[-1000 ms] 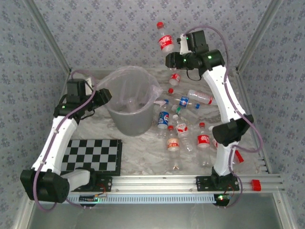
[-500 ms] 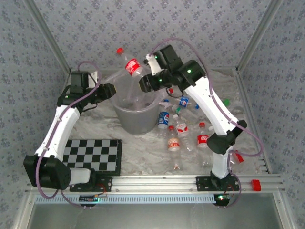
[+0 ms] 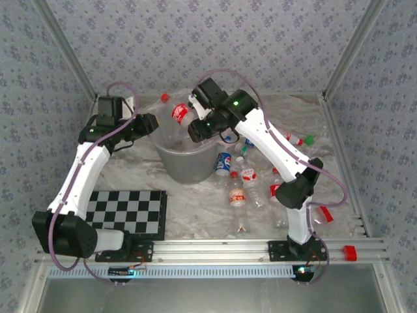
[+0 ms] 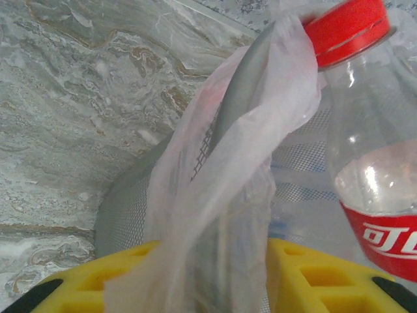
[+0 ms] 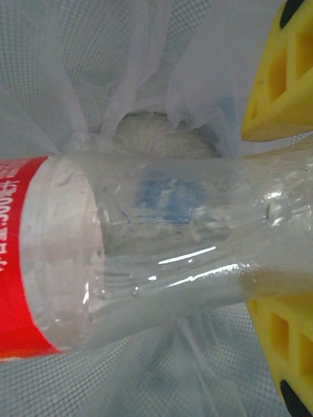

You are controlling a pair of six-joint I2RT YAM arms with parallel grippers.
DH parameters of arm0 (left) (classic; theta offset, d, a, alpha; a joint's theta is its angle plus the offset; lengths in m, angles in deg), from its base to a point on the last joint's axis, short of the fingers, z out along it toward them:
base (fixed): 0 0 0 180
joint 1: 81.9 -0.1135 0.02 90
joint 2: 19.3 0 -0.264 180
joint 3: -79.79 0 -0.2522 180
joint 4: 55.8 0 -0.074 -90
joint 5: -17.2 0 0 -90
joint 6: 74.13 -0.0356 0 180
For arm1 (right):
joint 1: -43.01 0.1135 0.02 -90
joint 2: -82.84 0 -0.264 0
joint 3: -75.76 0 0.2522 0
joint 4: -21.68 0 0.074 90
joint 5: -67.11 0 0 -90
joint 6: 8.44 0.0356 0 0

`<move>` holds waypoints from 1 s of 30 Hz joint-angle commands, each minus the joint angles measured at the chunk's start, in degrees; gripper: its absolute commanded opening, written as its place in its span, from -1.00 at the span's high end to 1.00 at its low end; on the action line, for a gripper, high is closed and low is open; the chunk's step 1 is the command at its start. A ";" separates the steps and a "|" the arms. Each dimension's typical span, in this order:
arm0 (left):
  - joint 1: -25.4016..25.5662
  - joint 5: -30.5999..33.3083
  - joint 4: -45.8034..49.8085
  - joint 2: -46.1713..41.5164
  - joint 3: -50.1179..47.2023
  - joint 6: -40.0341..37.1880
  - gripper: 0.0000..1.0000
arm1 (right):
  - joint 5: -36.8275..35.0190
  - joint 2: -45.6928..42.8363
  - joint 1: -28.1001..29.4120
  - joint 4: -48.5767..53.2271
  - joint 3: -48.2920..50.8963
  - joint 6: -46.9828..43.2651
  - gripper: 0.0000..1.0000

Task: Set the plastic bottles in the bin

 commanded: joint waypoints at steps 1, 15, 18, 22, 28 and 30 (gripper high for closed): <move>0.50 1.21 -0.78 0.46 0.47 -0.36 0.15 | -1.54 0.73 0.66 0.68 3.05 -1.29 0.01; 0.79 2.84 -4.96 1.55 -0.25 -2.08 0.14 | -0.28 1.97 1.16 1.50 -2.45 -2.25 -0.85; 0.78 3.11 -6.49 1.48 -1.27 -1.99 0.14 | 0.17 1.78 1.09 1.70 -5.12 -2.25 -0.91; 0.87 3.06 -6.73 2.08 -1.79 -2.63 0.14 | 0.57 1.73 0.49 1.87 -8.52 -1.90 -0.93; 0.87 3.81 -6.90 1.40 -2.93 -4.18 0.14 | -3.13 -2.81 -0.85 -2.39 -7.08 -0.64 -0.93; 0.87 4.03 -7.97 0.74 -4.12 -4.03 0.14 | -5.73 -7.47 -1.40 -7.99 -1.42 -0.58 -0.93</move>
